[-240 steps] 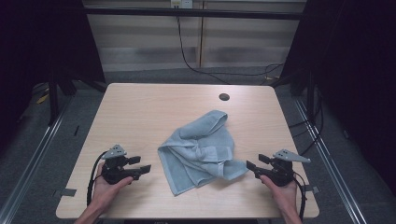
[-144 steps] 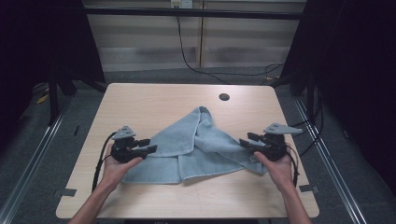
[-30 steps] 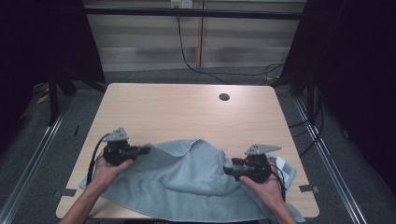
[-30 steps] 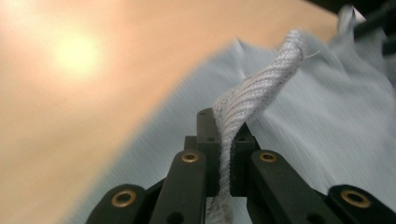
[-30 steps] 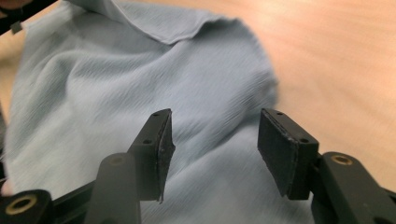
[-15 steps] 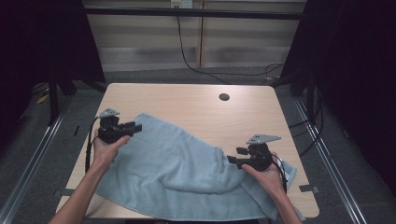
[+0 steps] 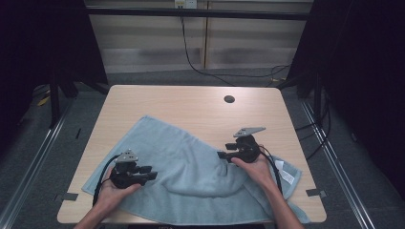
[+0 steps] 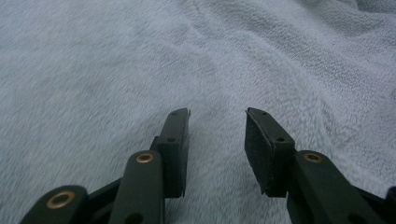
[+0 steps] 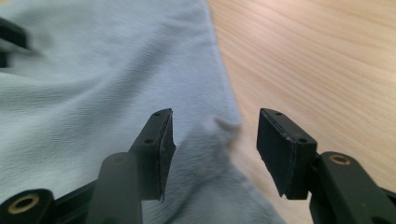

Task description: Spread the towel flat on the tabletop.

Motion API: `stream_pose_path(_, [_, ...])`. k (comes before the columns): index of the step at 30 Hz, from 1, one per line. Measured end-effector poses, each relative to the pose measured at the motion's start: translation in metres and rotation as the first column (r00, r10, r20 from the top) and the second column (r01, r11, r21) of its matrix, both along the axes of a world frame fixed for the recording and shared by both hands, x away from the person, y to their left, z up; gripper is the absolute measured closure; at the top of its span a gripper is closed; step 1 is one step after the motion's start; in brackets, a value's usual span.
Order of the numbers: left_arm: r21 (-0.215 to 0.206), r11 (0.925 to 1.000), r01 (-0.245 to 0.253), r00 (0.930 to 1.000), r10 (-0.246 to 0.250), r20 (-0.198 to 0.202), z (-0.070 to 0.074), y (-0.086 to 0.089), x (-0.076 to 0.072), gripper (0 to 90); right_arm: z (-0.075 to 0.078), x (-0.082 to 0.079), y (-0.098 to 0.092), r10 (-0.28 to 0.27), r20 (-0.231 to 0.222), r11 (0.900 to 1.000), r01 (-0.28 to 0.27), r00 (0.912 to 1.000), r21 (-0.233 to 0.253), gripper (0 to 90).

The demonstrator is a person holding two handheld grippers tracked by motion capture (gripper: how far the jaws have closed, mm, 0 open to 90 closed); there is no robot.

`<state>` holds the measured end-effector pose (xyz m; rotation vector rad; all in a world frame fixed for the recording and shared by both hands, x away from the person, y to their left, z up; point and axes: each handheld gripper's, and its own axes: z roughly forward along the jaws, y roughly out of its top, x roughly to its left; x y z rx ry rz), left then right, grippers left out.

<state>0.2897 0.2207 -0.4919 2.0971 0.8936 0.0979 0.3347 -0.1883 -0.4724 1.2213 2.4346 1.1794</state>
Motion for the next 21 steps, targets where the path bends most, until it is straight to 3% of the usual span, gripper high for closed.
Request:
stream_pose_path(2, [0.023, 0.9997, -0.007, 0.9999, 0.007, 0.012, -0.001, 0.001, -0.002, 62.2, -0.003, 0.004, 0.001, -0.009, -0.010, 1.000, 0.009, 0.9999, -0.019, 47.2])
stream_pose_path(3, [0.077, 0.9968, -0.021, 0.9995, 0.019, 0.024, -0.003, 0.002, -0.002, 62.2, -0.006, 0.007, 0.001, -0.003, -0.022, 1.000, 0.003, 0.9997, -0.018, 49.3])
stream_pose_path(4, [0.090, 0.9956, -0.028, 0.9992, 0.025, 0.033, -0.006, 0.004, 0.000, 66.1, -0.013, 0.011, 0.001, 0.007, -0.045, 1.000, -0.008, 0.9990, -0.021, 63.0])
stream_pose_path(5, [0.090, 0.9956, -0.028, 0.9992, 0.025, 0.033, -0.006, 0.004, 0.000, 67.2, -0.013, 0.011, 0.001, 0.007, -0.045, 1.000, -0.008, 0.9990, -0.021, 63.0])
stream_pose_path(6, [0.102, 0.9945, -0.025, 0.9990, 0.021, 0.039, -0.006, 0.006, 0.002, 67.2, -0.015, 0.011, 0.001, 0.012, -0.055, 1.000, -0.013, 0.9984, -0.025, 69.0])
stream_pose_path(7, [0.089, 0.9941, -0.062, 0.9975, 0.059, 0.040, -0.007, 0.007, 0.006, 69.6, -0.017, 0.011, 0.000, 0.011, -0.074, 0.999, -0.015, 0.9972, -0.052, 82.8])
stream_pose_path(8, [0.089, 0.9941, -0.062, 0.9975, 0.059, 0.040, -0.007, 0.007, 0.006, 70.2, -0.017, 0.011, 0.000, 0.019, -0.082, 0.998, -0.024, 0.9965, -0.054, 84.8])
stream_pose_path(10, [0.105, 0.9908, -0.085, 0.9935, 0.076, 0.084, -0.009, 0.007, 0.013, 71.3, -0.015, 0.009, -0.003, 0.015, -0.094, 0.998, -0.021, 0.9955, -0.063, 85.8])
stream_pose_path(13, [0.109, 0.9892, -0.098, 0.9927, 0.089, 0.081, -0.009, 0.006, 0.025, 71.4, -0.015, 0.005, -0.006, 0.007, -0.100, 0.997, -0.014, 0.9949, -0.070, 85.9])
stream_pose_path(16, [0.081, 0.9900, -0.116, 0.9919, 0.111, 0.061, -0.011, 0.000, 0.054, 72.8, -0.022, -0.008, -0.016, -0.012, -0.104, 0.999, 0.009, 0.9945, -0.031, 85.9])
stream_pose_path(17, [0.081, 0.9900, -0.116, 0.9919, 0.111, 0.061, -0.011, 0.000, 0.054, 72.8, -0.022, -0.008, -0.016, -0.012, -0.104, 0.999, 0.009, 0.9945, -0.031, 85.9])
stream_pose_path(18, [0.051, 0.9895, -0.135, 0.9894, 0.132, 0.059, -0.013, -0.006, 0.066, 72.8, -0.020, -0.016, -0.019, -0.006, -0.104, 0.999, 0.001, 0.9946, -0.047, 85.8])
stream_pose_path(21, [0.078, 0.9894, -0.122, 0.9902, 0.116, 0.078, -0.012, -0.020, 0.078, 72.7, -0.019, -0.032, -0.020, 0.008, -0.110, 0.998, -0.014, 0.9939, -0.059, 85.7])
